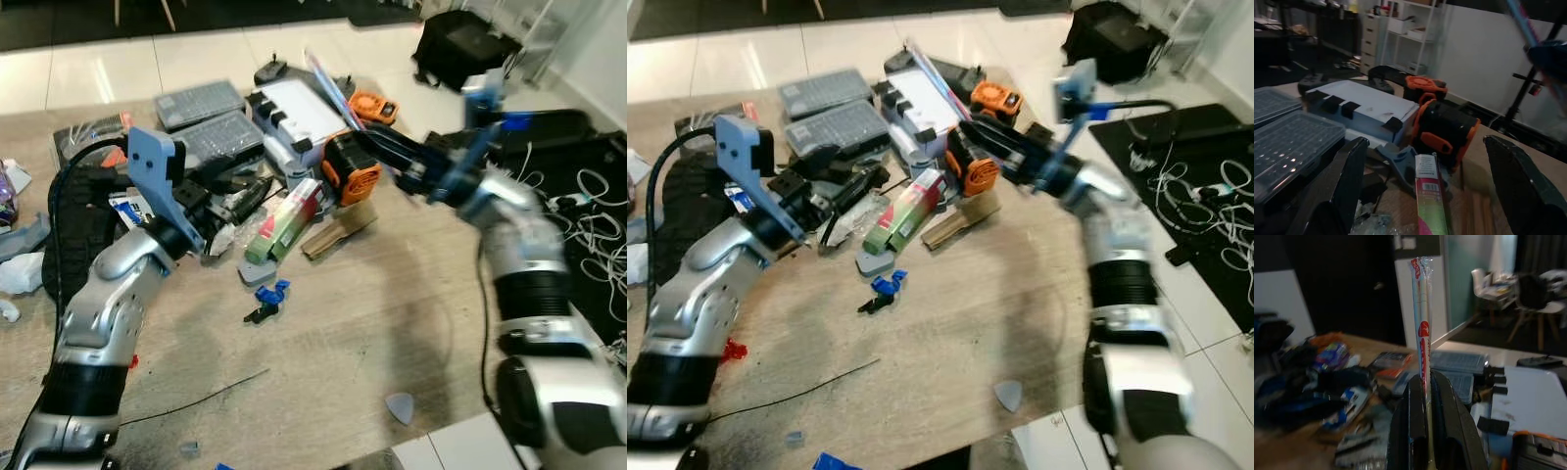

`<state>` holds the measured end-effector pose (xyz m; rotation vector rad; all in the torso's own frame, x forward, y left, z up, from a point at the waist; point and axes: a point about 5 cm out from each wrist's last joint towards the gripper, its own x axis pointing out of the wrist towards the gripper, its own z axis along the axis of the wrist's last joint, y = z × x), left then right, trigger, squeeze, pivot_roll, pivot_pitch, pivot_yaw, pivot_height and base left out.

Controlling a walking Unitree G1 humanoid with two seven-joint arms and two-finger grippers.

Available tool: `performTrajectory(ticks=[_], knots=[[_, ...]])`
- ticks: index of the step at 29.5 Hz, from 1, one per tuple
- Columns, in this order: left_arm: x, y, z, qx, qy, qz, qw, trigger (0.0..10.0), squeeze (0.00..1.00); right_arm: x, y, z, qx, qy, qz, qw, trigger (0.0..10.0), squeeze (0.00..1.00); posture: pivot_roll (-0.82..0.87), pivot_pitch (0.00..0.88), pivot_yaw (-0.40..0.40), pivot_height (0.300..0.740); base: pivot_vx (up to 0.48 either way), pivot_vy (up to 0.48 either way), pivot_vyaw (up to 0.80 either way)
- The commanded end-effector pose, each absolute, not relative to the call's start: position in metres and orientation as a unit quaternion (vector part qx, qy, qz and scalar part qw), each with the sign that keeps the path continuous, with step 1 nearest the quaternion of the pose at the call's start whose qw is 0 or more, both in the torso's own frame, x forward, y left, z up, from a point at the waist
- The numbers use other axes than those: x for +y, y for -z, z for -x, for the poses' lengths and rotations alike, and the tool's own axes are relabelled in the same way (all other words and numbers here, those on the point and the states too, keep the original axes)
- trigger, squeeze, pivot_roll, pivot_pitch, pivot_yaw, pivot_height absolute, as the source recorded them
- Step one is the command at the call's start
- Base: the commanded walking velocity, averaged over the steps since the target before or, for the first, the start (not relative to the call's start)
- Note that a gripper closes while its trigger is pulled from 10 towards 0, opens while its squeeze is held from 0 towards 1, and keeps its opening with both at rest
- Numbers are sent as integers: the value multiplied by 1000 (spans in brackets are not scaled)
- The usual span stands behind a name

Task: Picking trash to rubbish bin

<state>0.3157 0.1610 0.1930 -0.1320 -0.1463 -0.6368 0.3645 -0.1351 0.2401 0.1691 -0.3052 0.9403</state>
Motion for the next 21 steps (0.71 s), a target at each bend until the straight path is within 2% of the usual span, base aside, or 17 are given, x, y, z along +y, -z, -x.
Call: performTrajectory(ticks=[1, 2, 5, 10, 13, 21], knots=[[165, -176, -317, -54, 265, 63, 961, 10000, 0, -131, -224, -359, -150, -385, -78, 907, 10000, 0, 30, 0, -37, 740, 0, 0, 0], [165, -176, -317, -54, 265, 63, 961, 10000, 0, -131, -224, -359, -150, -385, -78, 907, 10000, 0, 30, 0, -37, 740, 0, 0, 0], [168, -161, -313, -39, 212, 52, 975, 10000, 0, -121, -197, -348, -140, -320, -51, 936, 10000, 0, 32, 0, -29, 740, 0, 0, 0], [173, -153, -309, -38, 161, 57, 985, 10000, 0, -122, -183, -342, -130, -284, -35, 949, 10000, 0, 23, 0, -25, 740, 0, 0, 0], [158, -139, -307, -60, 119, 60, 989, 10000, 0, -129, -168, -349, -108, -249, -16, 962, 10000, 0, 35, 0, -37, 740, 0, 0, 0], [156, -136, -311, -63, 114, 50, 990, 10000, 0, -128, -166, -350, -103, -237, -28, 966, 10000, 0, 32, 0, -32, 740, 0, 0, 0]])
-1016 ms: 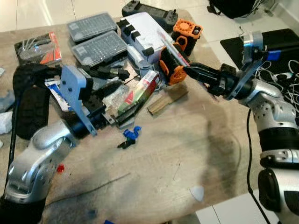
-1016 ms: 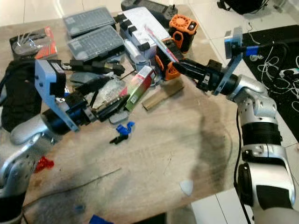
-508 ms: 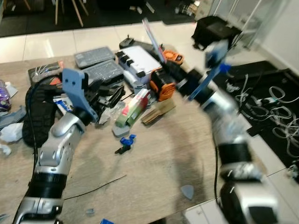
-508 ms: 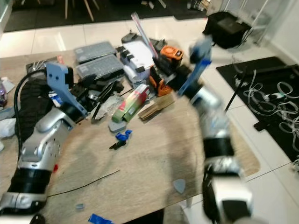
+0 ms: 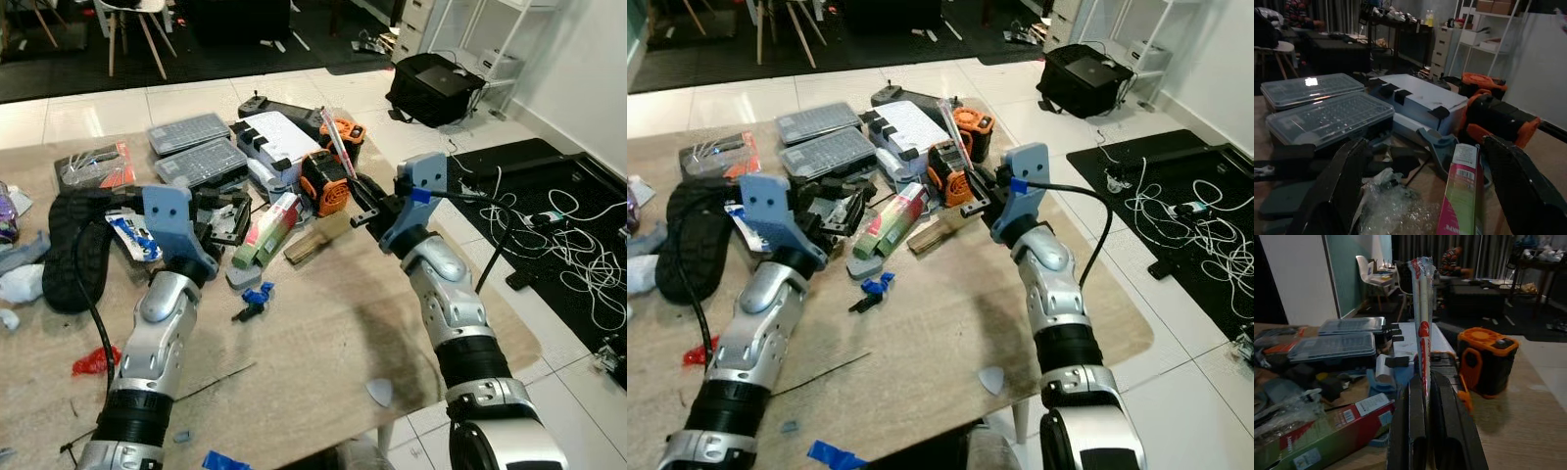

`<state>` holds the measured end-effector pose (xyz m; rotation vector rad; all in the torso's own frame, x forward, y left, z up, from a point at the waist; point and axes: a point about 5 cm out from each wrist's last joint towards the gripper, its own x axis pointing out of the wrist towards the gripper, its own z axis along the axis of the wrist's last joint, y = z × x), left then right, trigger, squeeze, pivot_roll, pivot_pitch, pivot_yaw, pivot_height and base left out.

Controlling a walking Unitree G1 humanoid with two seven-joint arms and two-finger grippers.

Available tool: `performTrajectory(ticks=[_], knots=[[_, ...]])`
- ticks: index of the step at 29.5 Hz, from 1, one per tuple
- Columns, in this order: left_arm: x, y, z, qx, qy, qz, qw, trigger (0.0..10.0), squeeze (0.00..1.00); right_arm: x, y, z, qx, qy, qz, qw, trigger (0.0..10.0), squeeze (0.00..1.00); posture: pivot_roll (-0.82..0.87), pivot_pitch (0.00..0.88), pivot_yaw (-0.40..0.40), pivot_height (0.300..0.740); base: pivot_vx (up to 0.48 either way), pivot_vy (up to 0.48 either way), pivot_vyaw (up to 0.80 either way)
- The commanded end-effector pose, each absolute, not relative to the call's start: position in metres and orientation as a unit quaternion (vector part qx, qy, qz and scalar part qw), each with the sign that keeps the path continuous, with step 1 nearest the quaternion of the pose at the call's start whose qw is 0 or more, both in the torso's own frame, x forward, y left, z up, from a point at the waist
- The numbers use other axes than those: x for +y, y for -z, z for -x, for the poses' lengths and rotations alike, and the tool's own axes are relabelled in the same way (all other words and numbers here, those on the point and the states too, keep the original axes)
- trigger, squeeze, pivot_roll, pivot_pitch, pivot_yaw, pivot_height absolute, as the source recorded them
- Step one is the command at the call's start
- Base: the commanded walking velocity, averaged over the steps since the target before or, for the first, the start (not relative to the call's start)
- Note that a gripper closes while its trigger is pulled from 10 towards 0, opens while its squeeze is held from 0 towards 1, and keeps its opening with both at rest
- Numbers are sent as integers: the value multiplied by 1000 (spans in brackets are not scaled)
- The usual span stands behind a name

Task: Picking trash to rubbish bin

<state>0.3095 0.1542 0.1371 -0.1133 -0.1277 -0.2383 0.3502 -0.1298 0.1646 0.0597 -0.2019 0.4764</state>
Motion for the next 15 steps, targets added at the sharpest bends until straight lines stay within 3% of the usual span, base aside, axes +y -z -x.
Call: performTrajectory(ticks=[1, 15], knots=[[155, -134, -311, -57, 109, 48, 991, 10000, 0, -127, -166, -350, -103, -238, -26, 966, 10000, 0, 38, 0, -38, 740, 0, 0, 0], [141, -134, -324, -64, 152, -8, 986, 10000, 0, -123, -167, -354, -109, -240, -34, 964, 10000, 0, 39, 0, -31, 740, -20, 0, 0]])
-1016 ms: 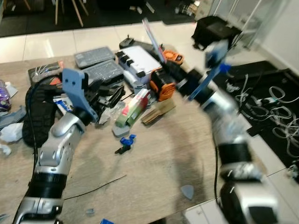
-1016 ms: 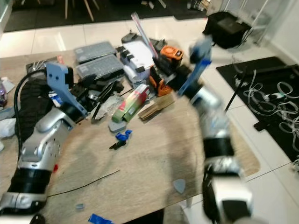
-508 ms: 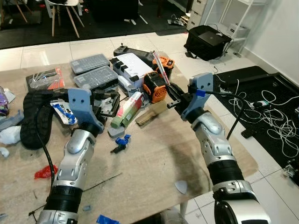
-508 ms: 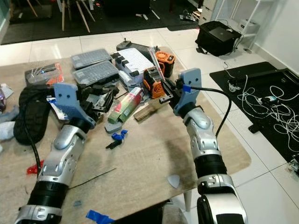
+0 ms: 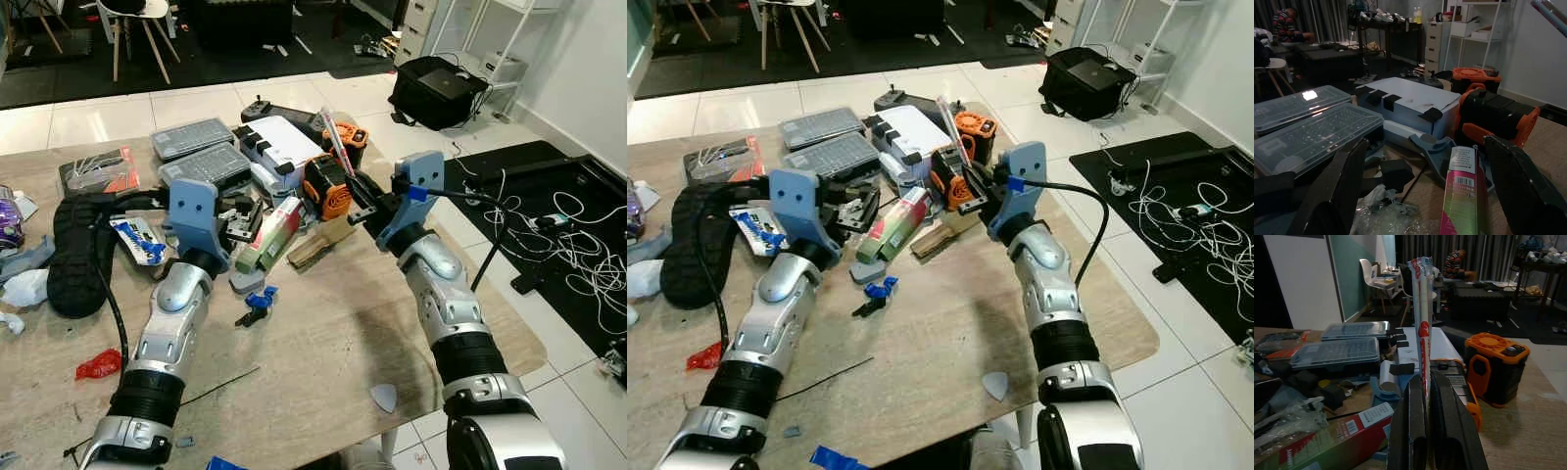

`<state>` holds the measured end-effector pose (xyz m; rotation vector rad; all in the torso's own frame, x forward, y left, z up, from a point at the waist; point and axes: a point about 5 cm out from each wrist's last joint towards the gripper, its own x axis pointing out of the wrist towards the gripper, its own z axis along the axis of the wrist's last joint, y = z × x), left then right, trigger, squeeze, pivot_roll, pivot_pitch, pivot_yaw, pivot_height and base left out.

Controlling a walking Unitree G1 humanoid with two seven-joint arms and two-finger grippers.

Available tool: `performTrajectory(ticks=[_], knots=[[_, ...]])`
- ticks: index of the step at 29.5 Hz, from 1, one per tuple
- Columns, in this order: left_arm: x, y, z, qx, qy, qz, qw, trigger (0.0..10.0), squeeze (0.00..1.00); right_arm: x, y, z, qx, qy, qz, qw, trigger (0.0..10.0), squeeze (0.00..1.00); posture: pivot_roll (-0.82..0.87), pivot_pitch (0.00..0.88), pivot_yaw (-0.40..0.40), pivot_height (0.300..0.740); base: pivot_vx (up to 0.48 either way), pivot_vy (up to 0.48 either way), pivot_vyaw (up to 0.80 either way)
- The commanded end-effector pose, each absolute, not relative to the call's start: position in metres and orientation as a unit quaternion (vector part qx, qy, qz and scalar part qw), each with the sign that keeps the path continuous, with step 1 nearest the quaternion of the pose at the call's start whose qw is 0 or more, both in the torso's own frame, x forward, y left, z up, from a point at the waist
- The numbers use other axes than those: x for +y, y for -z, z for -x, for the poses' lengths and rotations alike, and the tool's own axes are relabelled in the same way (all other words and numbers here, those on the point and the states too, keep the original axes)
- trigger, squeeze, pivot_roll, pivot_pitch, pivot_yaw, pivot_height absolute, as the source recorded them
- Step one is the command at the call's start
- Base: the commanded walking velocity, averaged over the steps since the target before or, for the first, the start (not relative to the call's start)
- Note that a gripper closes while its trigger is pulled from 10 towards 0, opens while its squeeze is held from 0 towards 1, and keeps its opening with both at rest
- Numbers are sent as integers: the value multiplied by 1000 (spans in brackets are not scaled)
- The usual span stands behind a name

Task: Picking trash to rubbish bin

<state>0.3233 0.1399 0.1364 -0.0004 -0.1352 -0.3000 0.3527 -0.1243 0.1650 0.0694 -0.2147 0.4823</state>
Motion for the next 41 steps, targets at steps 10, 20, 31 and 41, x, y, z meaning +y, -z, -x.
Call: performTrajectory(ticks=[10, 20, 31, 41], knots=[[141, -134, -324, -71, 154, -5, 986, 10000, 0, -124, -167, -354, -109, -240, -35, 964, 10000, 0, 36, 0, -33, 740, -277, 0, 0], [142, -133, -324, -74, 156, -5, 985, 10000, 0, -123, -167, -355, -109, -241, -37, 964, 10000, 0, 33, 0, -29, 740, -291, 0, 0], [142, -133, -325, -76, 158, -6, 984, 10000, 0, -123, -167, -355, -109, -243, -37, 963, 10000, 0, 31, 0, -28, 740, -311, 0, 0], [141, -132, -325, -76, 161, -6, 984, 10000, 0, -123, -167, -355, -110, -243, -36, 963, 10000, 0, 30, 0, -27, 740, -317, 0, 0]])
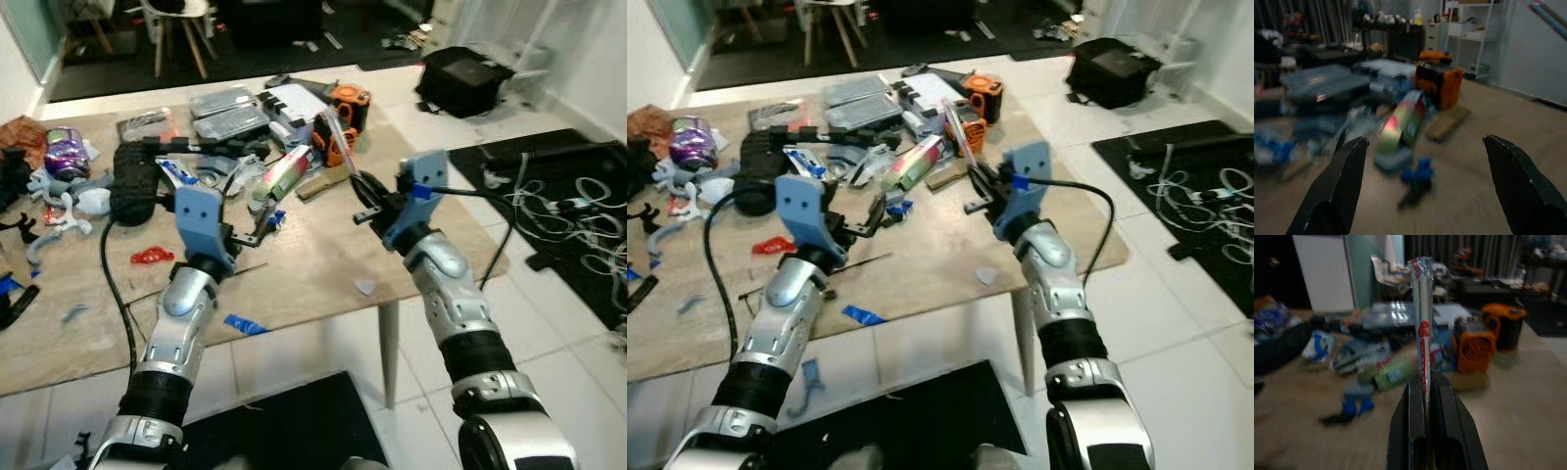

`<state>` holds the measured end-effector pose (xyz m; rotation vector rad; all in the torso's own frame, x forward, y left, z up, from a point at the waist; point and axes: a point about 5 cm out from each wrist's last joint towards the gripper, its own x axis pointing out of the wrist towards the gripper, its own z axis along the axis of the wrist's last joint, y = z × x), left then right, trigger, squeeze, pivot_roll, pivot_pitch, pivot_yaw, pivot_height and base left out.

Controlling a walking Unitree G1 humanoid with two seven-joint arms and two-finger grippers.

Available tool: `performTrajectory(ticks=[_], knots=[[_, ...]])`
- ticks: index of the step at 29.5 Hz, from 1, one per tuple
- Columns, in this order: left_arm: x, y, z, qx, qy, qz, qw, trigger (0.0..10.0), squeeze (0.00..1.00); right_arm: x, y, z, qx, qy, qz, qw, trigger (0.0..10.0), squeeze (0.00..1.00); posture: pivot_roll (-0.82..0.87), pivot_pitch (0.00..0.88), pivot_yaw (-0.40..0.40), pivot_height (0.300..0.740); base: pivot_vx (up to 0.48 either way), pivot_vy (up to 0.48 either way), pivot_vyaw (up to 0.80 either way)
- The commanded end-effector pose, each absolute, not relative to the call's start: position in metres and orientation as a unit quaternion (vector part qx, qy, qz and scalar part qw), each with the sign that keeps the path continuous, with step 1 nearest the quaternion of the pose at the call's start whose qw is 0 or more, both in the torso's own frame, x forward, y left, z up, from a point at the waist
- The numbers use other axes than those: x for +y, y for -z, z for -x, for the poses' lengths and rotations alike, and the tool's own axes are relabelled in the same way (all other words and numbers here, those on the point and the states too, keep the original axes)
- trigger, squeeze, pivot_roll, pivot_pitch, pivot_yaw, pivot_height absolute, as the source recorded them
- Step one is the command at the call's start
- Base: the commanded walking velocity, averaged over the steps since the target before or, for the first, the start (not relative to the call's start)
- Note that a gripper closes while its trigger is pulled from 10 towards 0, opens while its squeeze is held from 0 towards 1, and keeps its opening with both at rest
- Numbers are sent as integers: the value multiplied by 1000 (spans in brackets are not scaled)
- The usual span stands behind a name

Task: Picking trash to rubbish bin

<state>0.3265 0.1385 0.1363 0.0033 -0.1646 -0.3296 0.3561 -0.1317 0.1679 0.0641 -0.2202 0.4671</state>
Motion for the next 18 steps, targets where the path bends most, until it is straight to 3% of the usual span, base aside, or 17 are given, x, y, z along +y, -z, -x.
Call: performTrajectory(ticks=[1, 18], knots=[[141, -132, -325, -76, 161, -6, 984, 10000, 0, -123, -167, -355, -110, -243, -36, 963, 10000, 0, 30, 0, -27, 740, -319, 0, 0], [141, -130, -325, -75, 167, -7, 983, 10000, 0, -122, -166, -355, -109, -245, -36, 963, 10000, 0, 31, 0, -32, 740, -321, 0, 0]])
